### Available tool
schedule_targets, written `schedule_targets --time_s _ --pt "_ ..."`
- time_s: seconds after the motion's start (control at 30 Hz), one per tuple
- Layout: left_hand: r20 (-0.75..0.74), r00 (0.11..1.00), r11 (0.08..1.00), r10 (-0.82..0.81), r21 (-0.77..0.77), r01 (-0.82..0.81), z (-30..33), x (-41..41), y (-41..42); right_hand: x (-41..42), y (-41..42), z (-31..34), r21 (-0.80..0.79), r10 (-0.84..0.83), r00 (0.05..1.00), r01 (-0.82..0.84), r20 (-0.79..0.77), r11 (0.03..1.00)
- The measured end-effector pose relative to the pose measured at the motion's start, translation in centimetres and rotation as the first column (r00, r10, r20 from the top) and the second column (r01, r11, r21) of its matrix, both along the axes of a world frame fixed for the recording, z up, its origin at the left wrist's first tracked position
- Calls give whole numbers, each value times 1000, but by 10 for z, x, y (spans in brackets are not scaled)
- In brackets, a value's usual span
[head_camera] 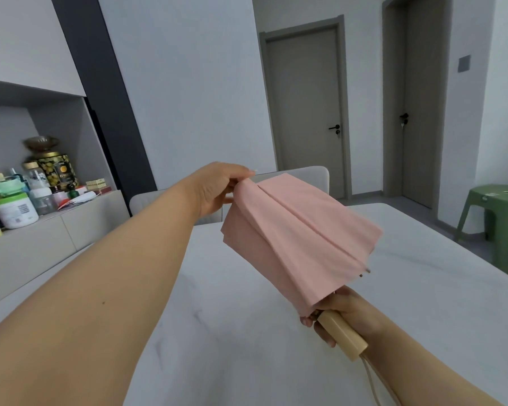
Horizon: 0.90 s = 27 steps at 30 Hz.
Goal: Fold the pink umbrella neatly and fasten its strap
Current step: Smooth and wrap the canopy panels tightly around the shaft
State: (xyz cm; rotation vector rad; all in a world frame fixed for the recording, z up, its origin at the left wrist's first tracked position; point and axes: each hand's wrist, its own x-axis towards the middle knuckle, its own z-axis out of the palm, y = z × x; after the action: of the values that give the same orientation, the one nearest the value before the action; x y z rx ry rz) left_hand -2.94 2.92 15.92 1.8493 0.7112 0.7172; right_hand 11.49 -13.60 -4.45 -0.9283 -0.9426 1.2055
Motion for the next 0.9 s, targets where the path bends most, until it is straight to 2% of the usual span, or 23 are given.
schedule_targets --time_s 0.17,0.37,0.43,0.5,0.57,0.73,0.9 --pt "176 974 979 -142 -120 164 5 -8 -2 -2 -5 6 14 65 997 -64 -40 998" --pt "305 940 957 -155 -191 220 0 -18 5 -2 -5 7 78 93 980 -80 -177 994" --pt "238 960 969 -150 -157 190 0 -17 7 -3 -5 8 61 86 975 -75 -203 995" --pt "80 990 992 -114 -37 117 2 -14 5 -4 -5 8 48 78 976 -70 -201 996" --pt "-10 999 997 -36 71 37 2 -9 2 -5 -5 8 45 78 980 -71 -182 996" --pt "-66 990 971 123 215 -106 6 -4 -4 -4 -4 7 46 44 986 -37 -162 998" --pt "-97 984 974 147 188 -127 5 -7 -3 -4 -3 7 33 12 982 -6 -187 999"
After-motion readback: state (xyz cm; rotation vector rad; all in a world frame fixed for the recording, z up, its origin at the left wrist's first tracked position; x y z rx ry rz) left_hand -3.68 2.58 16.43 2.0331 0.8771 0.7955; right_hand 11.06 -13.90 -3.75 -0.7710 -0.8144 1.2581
